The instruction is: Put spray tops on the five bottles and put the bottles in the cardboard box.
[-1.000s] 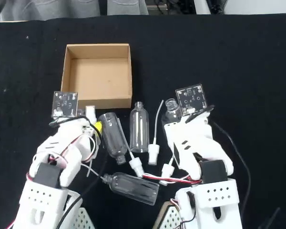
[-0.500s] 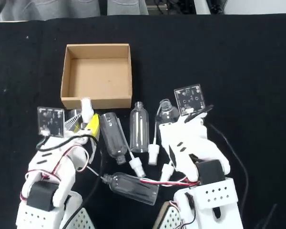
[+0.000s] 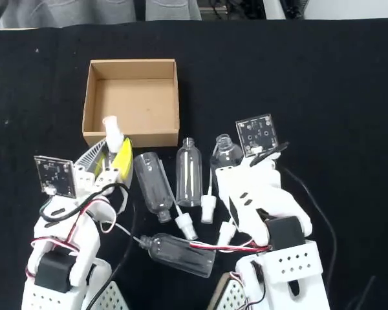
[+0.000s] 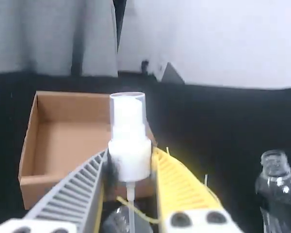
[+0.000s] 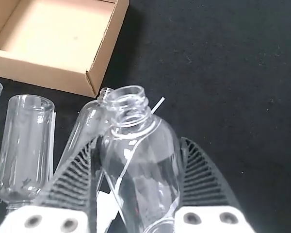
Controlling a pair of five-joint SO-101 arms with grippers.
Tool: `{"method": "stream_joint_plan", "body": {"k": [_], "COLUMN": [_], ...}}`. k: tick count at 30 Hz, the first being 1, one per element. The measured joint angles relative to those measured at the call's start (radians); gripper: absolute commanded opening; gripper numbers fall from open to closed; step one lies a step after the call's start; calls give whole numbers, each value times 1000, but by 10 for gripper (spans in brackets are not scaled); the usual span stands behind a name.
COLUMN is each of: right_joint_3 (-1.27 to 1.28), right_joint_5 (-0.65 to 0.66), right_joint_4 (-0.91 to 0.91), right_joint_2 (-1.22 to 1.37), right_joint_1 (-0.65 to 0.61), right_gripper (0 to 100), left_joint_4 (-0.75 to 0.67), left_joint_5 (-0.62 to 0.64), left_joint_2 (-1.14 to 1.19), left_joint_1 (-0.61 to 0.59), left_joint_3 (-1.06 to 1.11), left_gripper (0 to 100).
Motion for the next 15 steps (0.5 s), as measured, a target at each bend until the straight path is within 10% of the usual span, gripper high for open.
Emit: {"method": "stream_joint_plan", "body": {"k": [15], "right_joint_3": [0], "right_joint_5": [0], "right_joint_4": [-3], "right_joint_2": [0], "right_joint_1": [-28], "right_gripper": [67], "left_joint_4": [-222], "left_joint_5": [0], "left_joint_2": [0], "left_joint_1": [0], "left_joint_3": [0], "left_gripper": [29]}}
